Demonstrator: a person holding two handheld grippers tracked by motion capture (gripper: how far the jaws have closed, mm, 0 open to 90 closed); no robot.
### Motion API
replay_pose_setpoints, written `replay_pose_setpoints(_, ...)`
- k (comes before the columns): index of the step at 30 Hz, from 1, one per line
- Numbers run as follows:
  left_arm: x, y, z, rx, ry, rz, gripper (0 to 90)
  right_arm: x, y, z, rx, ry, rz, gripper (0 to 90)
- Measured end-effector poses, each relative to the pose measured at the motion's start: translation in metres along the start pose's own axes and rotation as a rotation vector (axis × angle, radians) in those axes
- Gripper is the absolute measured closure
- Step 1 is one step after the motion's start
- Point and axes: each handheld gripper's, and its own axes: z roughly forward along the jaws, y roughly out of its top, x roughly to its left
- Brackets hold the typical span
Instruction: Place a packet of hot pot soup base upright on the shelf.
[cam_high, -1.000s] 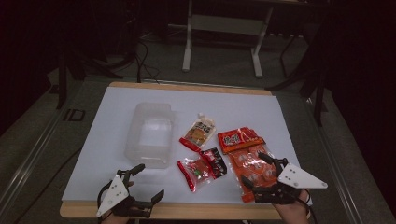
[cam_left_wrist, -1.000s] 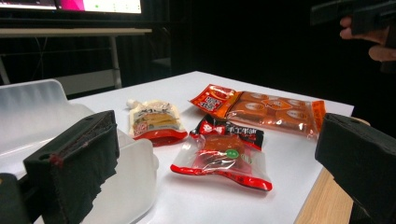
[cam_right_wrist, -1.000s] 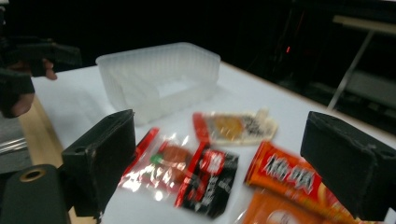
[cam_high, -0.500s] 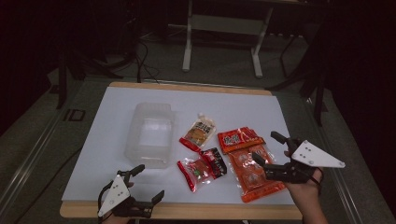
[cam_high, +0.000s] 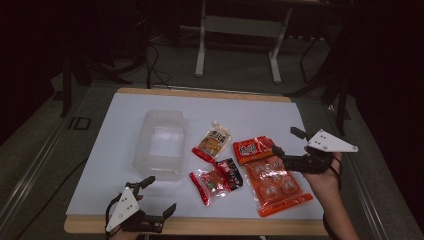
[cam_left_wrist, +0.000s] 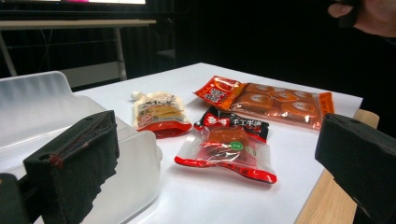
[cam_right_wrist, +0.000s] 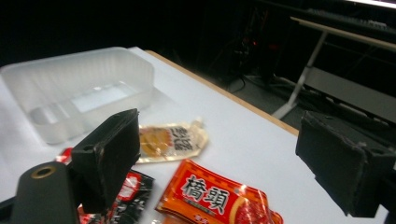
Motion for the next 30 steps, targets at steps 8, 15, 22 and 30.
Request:
replay_pose_setpoints(8, 0.001, -0.001, 0.001, 0.005, 0.003, -0.002, 0.1, -0.02, -0.011, 0.022, 0.037, 0.015, 0.04, 14.5)
replay_pose_setpoints(15, 0.0, -0.001, 0.001, 0.005, 0.0, -0.004, 0.1, -0.034, -0.03, 0.041, 0.081, 0.019, 0.081, 15.4)
replay_pose_setpoints(22, -0.001, -0.002, 0.0, 0.012, 0.002, -0.005, 0.1, -0.047, -0.05, 0.057, 0.118, 0.02, 0.109, 21.3)
replay_pose_setpoints(30, 0.001, -0.005, -0.005, 0.016, 0.025, -0.051, 0.1, -0.064, -0.073, 0.078, 0.201, 0.011, 0.158, 22.3)
